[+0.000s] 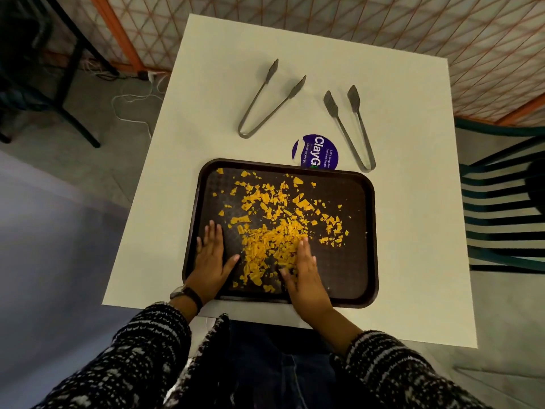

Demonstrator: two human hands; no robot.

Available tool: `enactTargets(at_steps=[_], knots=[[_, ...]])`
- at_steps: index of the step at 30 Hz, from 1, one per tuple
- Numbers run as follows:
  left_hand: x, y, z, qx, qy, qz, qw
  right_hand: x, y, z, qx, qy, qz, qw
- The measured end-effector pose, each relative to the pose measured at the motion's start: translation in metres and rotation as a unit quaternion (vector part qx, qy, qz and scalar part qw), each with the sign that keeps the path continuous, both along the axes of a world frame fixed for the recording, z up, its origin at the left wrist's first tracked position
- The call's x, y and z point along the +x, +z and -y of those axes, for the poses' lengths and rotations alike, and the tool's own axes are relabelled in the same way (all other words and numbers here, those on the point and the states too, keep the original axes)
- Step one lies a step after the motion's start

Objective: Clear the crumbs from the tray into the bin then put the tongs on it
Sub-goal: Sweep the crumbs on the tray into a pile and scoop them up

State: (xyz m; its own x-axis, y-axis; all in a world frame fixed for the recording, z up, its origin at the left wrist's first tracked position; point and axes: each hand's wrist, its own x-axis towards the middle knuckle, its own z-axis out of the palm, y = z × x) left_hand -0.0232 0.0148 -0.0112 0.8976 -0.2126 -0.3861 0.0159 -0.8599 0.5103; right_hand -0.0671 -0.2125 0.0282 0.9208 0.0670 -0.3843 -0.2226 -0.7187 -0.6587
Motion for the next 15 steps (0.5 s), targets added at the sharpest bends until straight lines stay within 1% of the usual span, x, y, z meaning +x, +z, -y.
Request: enactTargets(at_steps=[3, 5, 7, 10, 13, 15], knots=[[-0.001, 0.000, 0.000, 0.001, -0.002, 0.002, 1.000, 0.002, -0.002, 0.029, -0.073, -0.036, 0.013, 0.997], [-0.001, -0.002, 0.000, 0.002, -0.004, 0.004, 1.000, 0.002, -0.006, 0.052, -0.145, -0.088, -0.010, 0.985], [0.000, -0.003, 0.000, 0.003, -0.006, 0.007, 1.000, 0.000, -0.009, 0.067, -0.191, -0.140, -0.048, 0.970], [0.000, -0.004, 0.000, 0.003, -0.005, 0.009, 1.000, -0.010, -0.010, 0.057, -0.192, -0.166, -0.094, 0.963], [-0.002, -0.004, 0.000, 0.011, -0.007, 0.012, 1.000, -0.016, -0.007, 0.024, -0.149, -0.203, -0.121, 0.960], [-0.002, -0.004, 0.000, 0.016, -0.009, 0.014, 1.000, -0.015, -0.005, 0.001, -0.126, -0.203, -0.131, 0.962]])
